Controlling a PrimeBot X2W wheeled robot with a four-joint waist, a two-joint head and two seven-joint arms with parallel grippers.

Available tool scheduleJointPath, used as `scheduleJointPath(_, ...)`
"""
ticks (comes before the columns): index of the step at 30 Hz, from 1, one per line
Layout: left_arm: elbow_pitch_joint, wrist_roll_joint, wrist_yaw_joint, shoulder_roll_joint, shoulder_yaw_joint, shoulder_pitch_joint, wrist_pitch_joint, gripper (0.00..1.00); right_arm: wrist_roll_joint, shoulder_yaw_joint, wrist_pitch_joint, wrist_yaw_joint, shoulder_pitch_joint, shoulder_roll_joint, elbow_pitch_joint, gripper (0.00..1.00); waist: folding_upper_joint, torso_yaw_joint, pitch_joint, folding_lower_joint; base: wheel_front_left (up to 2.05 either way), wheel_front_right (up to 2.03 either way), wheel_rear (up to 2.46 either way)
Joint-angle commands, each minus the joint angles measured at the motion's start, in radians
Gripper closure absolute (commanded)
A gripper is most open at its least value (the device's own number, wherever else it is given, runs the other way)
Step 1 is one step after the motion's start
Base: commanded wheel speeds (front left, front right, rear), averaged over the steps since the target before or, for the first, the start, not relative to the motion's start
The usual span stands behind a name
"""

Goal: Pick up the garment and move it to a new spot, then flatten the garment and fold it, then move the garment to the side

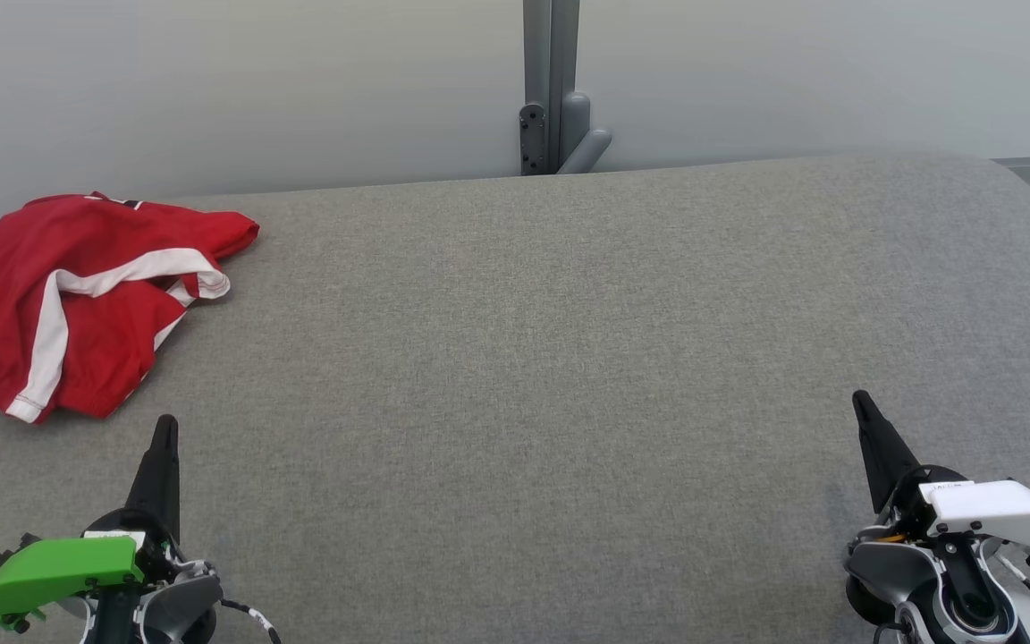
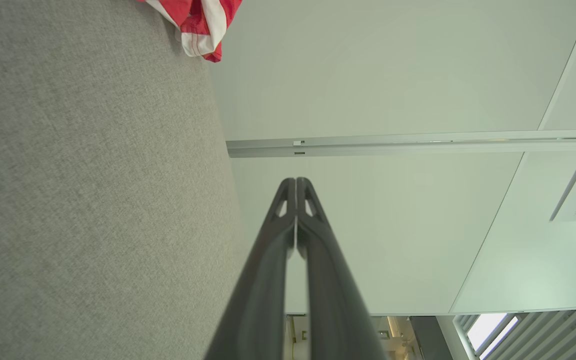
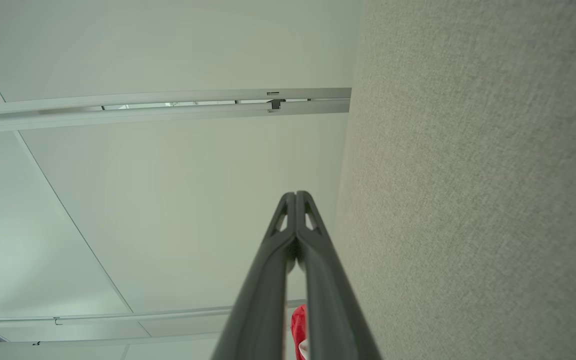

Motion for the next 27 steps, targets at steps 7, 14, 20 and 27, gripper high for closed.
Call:
scheduleJointPath(7,0.0,0.002,-0.006,0.002,0.001,-0.013,0.0,1.0,-0.003,0.0,0.003,0.0,-0.011,0.0,0.002,1.0,0.0031,0.0,0.0,0.0,0.0,0.0,0.0)
scheduleJointPath(14,0.0,0.002,-0.006,0.002,0.001,-0.013,0.0,1.0,-0.003,0.0,0.003,0.0,-0.011,0.0,0.002,1.0,0.0031,0.0,0.0,0.0,0.0,0.0,0.0)
scheduleJointPath(20,0.0,0.002,-0.006,0.002,0.001,-0.013,0.0,1.0,-0.003,0.0,0.003,0.0,-0.011,0.0,0.002,1.0,0.0031,0.0,0.0,0.0,0.0,0.0,0.0)
scheduleJointPath(27,0.016,0.0,0.002,-0.004,-0.001,0.01,0.0,0.0,0.0,0.001,-0.001,0.0,0.011,0.003,0.015,0.0,0.0,0.0,0.0,0.0,0.0,0.0,0.0)
